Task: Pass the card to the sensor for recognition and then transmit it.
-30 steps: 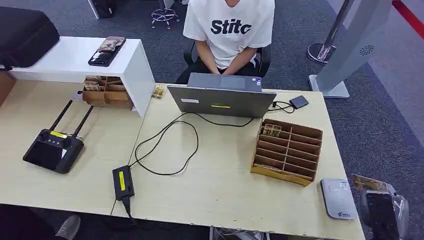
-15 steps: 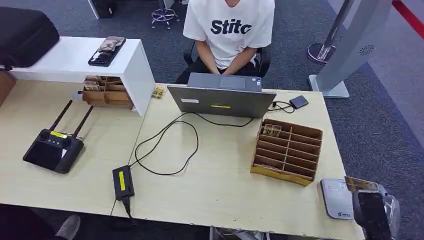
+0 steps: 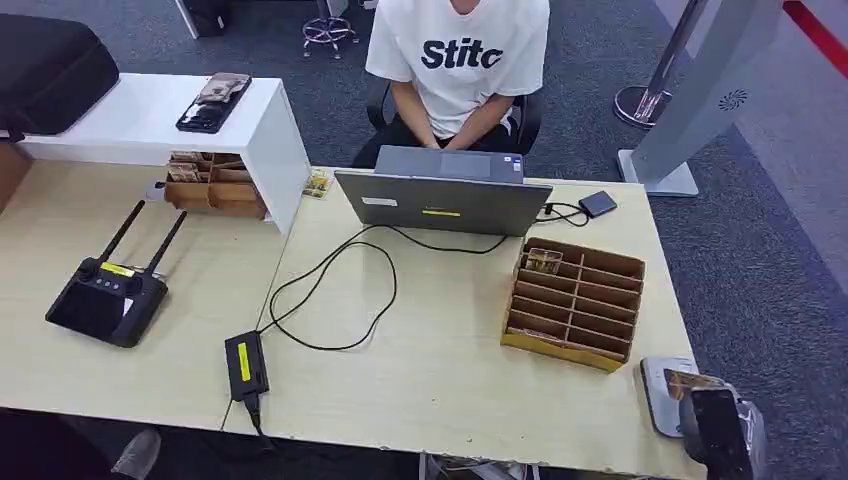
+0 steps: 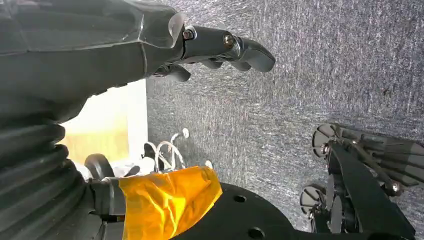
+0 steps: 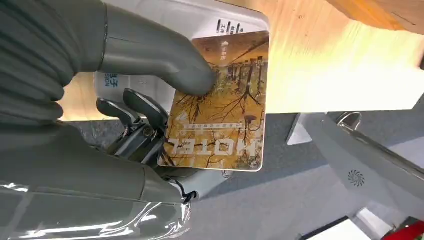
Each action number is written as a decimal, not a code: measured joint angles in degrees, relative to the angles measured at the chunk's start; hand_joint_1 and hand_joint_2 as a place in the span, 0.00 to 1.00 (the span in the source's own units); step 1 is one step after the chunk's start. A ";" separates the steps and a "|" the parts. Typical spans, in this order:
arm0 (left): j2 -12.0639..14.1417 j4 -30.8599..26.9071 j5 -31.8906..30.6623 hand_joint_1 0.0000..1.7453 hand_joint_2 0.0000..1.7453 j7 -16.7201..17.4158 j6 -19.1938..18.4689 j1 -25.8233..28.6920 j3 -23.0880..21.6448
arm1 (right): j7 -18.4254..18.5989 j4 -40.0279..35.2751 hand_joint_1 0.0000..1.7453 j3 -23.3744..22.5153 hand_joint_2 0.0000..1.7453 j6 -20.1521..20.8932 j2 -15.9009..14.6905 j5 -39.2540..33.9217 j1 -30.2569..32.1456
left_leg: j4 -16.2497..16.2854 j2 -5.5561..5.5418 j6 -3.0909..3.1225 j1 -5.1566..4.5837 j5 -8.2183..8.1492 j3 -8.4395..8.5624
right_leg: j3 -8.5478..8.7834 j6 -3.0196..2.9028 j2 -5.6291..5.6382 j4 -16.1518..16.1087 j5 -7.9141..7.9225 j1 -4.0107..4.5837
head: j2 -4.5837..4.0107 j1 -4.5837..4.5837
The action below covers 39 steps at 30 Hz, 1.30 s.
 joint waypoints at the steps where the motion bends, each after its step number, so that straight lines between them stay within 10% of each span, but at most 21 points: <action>1: 0.00 0.00 0.00 0.00 1.00 0.00 0.00 0.00 0.00 | 0.00 0.24 1.00 0.00 1.00 0.00 -0.09 0.00 -0.09 | 0.00 0.02 0.00 0.00 0.00 0.00 | 0.01 0.00 0.01 0.00 0.00 0.00 | 0.00 0.02; 30: 0.02 0.00 0.00 0.00 1.00 0.00 0.00 0.01 0.00 | -1.69 2.36 1.00 -0.02 1.00 -1.05 -0.24 0.79 -1.08 | 0.00 0.17 0.00 -0.01 0.00 0.27 | 0.23 0.03 0.16 0.00 0.05 -0.01 | 0.00 0.02; 39: 0.02 0.00 0.02 0.00 1.00 0.00 0.00 0.01 0.00 | 0.02 -8.41 1.00 2.73 1.00 1.14 0.30 0.35 0.25 | 0.00 0.16 0.00 -0.04 0.00 0.24 | 0.19 0.03 0.16 0.00 0.05 -0.03 | 0.00 0.00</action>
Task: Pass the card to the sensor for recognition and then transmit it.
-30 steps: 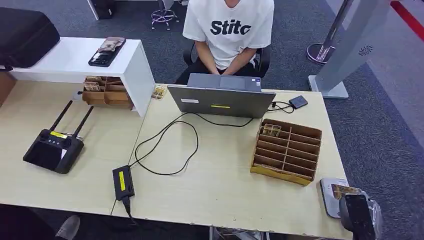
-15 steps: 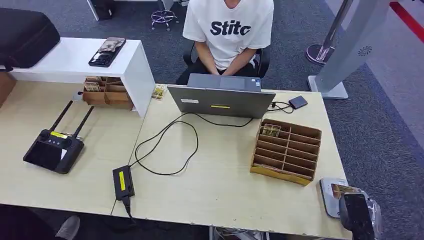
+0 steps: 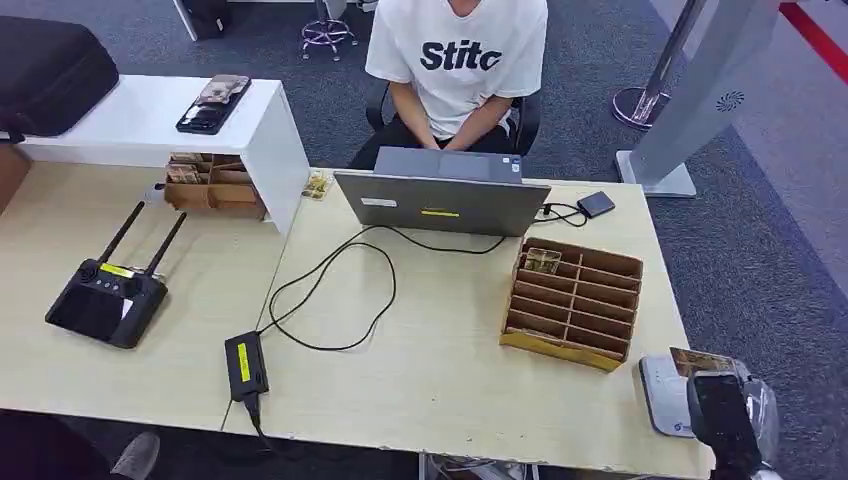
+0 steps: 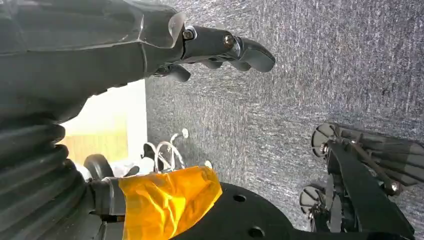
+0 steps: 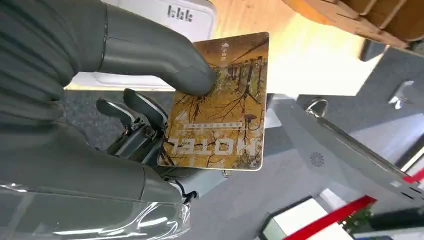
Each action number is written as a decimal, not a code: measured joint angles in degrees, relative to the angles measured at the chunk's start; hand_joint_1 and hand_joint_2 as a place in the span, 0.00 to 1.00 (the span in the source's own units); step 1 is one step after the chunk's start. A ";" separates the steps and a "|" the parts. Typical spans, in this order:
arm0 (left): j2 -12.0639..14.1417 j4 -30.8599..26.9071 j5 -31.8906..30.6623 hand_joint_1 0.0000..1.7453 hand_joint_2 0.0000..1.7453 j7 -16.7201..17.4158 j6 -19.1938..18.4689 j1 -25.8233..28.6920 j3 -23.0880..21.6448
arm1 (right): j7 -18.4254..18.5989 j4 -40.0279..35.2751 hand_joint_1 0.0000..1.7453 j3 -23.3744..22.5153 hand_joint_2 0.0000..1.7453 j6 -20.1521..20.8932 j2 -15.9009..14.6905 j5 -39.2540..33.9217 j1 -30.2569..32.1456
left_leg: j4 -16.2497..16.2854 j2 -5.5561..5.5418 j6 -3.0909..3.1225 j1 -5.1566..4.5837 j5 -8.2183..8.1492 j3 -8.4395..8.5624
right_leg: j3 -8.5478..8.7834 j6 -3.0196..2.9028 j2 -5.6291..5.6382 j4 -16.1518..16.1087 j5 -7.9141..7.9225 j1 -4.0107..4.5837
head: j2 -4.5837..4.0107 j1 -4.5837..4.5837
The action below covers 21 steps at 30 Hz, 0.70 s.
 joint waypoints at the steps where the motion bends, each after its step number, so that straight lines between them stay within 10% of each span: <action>1: 0.00 0.00 0.00 0.00 1.00 0.00 0.00 -0.02 0.00 | -0.04 -0.37 1.00 0.15 1.00 -0.07 0.02 -0.04 0.09 | 0.00 0.00 0.00 0.00 0.00 0.00 | 0.00 0.00 0.00 0.00 0.00 0.00 | 0.00 0.00; 21: -0.04 0.00 0.00 0.00 1.00 -0.70 -0.61 -0.02 0.00 | -0.24 -18.75 0.97 7.47 1.00 -2.27 0.04 1.38 0.09 | 0.00 0.00 0.00 0.00 0.00 -0.02 | -0.01 0.00 0.00 0.00 0.00 0.00 | 0.00 0.00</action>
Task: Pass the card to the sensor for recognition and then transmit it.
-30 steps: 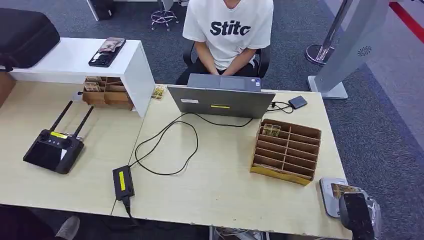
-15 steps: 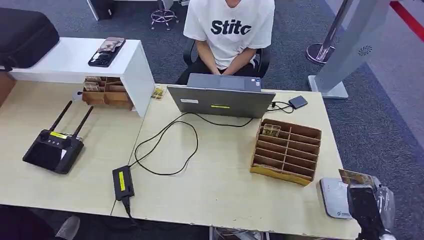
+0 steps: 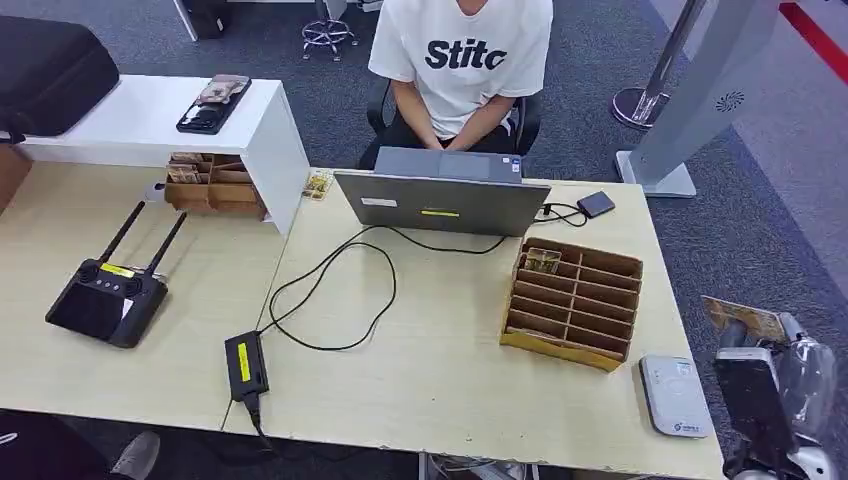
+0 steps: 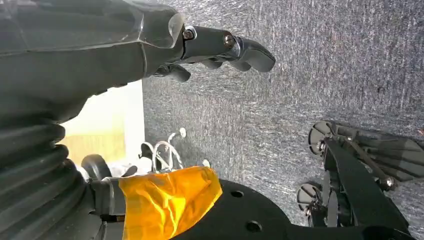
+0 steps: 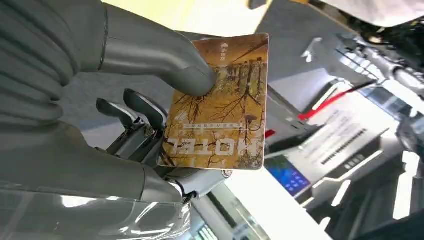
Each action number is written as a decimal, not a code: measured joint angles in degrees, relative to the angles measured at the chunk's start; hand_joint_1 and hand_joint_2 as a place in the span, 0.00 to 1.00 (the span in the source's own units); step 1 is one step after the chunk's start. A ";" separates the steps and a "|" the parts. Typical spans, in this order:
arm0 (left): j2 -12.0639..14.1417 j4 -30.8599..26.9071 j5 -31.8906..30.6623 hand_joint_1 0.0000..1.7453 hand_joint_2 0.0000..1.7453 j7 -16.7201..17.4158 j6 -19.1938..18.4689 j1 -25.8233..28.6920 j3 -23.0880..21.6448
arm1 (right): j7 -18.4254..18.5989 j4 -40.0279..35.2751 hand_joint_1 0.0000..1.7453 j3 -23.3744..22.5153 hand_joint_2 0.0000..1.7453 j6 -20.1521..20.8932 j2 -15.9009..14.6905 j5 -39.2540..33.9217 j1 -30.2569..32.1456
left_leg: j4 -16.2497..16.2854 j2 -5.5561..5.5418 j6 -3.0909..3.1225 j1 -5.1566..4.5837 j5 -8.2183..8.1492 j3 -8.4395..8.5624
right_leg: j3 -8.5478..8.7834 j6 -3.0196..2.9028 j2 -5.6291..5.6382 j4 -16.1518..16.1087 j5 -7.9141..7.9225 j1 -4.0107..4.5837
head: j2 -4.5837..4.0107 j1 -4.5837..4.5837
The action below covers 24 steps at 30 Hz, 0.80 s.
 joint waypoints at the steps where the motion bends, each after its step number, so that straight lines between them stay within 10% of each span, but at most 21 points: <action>1: 0.00 0.00 0.00 0.00 1.00 0.00 0.00 0.00 0.00 | 0.00 -0.01 0.97 0.01 1.00 0.00 0.00 0.00 0.00 | 0.00 0.00 0.00 0.00 0.00 0.00 | 0.00 0.00 0.00 0.00 0.00 0.00 | 0.00 0.00; 6: 0.00 0.00 -0.19 0.00 1.00 0.02 -0.43 0.02 0.00 | -1.22 -1.59 1.00 1.55 1.00 0.09 -0.02 0.65 -0.44 | -0.01 0.00 0.00 0.00 0.00 -0.05 | 0.01 0.00 0.00 0.02 0.00 0.00 | 0.00 0.02; 8: 0.22 0.00 -1.14 0.00 1.00 0.26 -1.55 -0.22 -0.26 | 2.78 -3.13 1.00 10.05 1.00 0.37 -1.60 5.23 -5.67 | -0.01 0.21 -0.03 0.00 0.03 0.01 | -0.02 -0.01 0.23 0.06 0.07 0.00 | 0.00 0.02; 14: 1.18 0.00 -1.90 0.00 1.00 0.09 -2.99 -1.08 -3.34 | 12.93 11.56 1.00 27.42 1.00 4.35 -8.17 12.17 -30.09 | 0.00 0.36 -0.13 -0.01 0.28 -0.02 | -0.18 -0.03 0.39 0.16 0.38 -0.01 | 0.00 0.02; 24: 1.60 0.00 -2.01 0.00 1.00 0.37 -3.98 -1.32 -6.84 | 21.86 41.03 1.00 36.53 1.00 5.22 -10.01 20.57 -53.67 | 0.01 0.23 -0.15 0.01 0.39 -0.10 | -0.25 -0.07 0.29 0.18 0.43 0.00 | 0.00 0.02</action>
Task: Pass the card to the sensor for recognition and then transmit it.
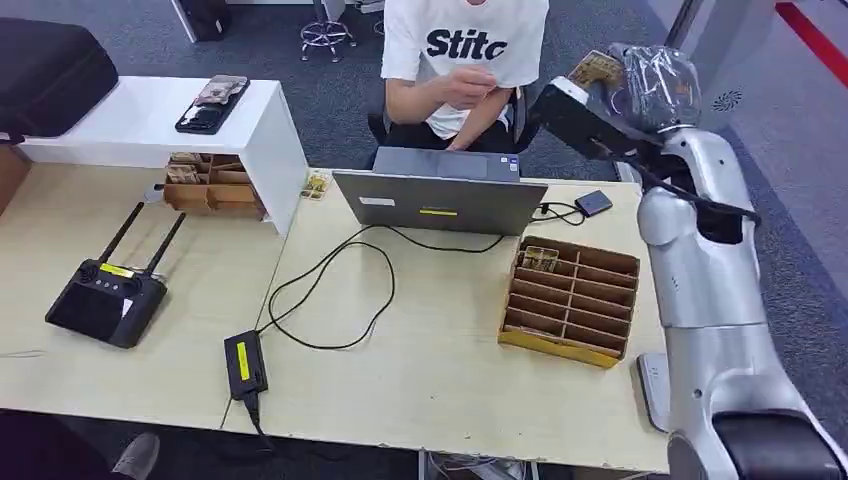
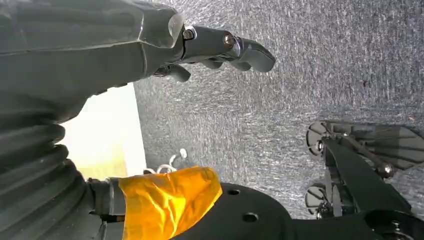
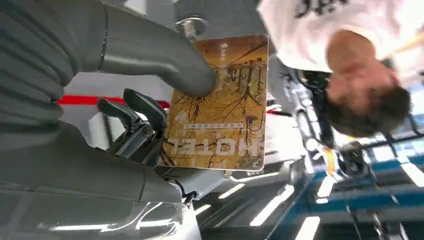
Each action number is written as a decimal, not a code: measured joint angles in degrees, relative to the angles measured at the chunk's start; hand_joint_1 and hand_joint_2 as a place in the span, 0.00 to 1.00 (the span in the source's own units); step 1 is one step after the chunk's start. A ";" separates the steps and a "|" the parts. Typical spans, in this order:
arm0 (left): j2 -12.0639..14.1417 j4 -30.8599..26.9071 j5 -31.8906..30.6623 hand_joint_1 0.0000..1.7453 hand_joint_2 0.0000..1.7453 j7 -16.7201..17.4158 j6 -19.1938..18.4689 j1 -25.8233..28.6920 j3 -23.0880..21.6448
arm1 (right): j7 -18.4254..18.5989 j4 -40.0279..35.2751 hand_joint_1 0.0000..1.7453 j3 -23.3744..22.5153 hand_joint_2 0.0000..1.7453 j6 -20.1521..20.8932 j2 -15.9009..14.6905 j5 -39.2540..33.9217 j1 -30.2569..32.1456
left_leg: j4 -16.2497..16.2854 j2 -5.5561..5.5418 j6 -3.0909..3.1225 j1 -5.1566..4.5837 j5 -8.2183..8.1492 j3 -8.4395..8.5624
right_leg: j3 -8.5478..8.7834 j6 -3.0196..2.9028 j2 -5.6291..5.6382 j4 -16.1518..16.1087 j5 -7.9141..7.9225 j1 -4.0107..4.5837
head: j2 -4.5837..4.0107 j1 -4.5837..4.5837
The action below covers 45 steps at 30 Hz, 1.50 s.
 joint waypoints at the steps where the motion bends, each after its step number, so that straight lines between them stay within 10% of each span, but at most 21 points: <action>1: 0.00 0.00 -0.04 0.00 1.00 0.00 -0.09 -0.01 -0.35 | 0.66 2.32 1.00 0.33 1.00 -0.02 -0.07 0.72 -1.21 | 0.00 0.00 0.00 0.00 0.00 -0.01 | -0.01 0.00 0.01 0.00 0.00 0.00 | 0.00 -0.02; 31: 0.02 0.00 0.18 0.00 1.00 0.96 -0.09 -0.26 -2.75 | 3.82 20.41 1.00 0.35 1.00 -0.76 -0.09 6.18 -7.46 | 0.01 -0.13 0.00 -0.01 0.00 -0.16 | -0.12 0.00 -0.10 -0.01 -0.01 0.00 | 0.00 -0.02; 32: 0.02 0.00 0.28 0.00 1.00 0.96 -0.09 -0.29 -2.86 | 3.71 20.60 0.91 0.22 1.00 -0.81 -0.09 6.69 -7.46 | 0.01 -0.18 0.00 0.00 0.00 -0.18 | -0.13 0.00 -0.14 -0.01 -0.01 0.00 | 0.00 -0.02; 33: 0.02 0.00 0.52 0.00 1.00 0.96 -0.09 -0.31 -2.97 | 3.28 20.64 0.01 -0.04 1.00 -0.81 -0.09 7.36 -7.46 | 0.01 -0.23 0.00 0.00 0.00 -0.20 | -0.13 0.00 -0.19 -0.01 -0.01 0.00 | 0.00 0.00; 45: 0.00 0.00 0.81 0.00 1.00 0.94 -0.06 -0.50 -3.69 | 1.57 20.67 0.00 -0.96 1.00 -0.74 1.07 11.30 -7.47 | 0.01 -0.18 -0.01 0.00 0.02 -0.21 | -0.16 0.00 -0.15 0.00 0.00 0.00 | 0.00 0.00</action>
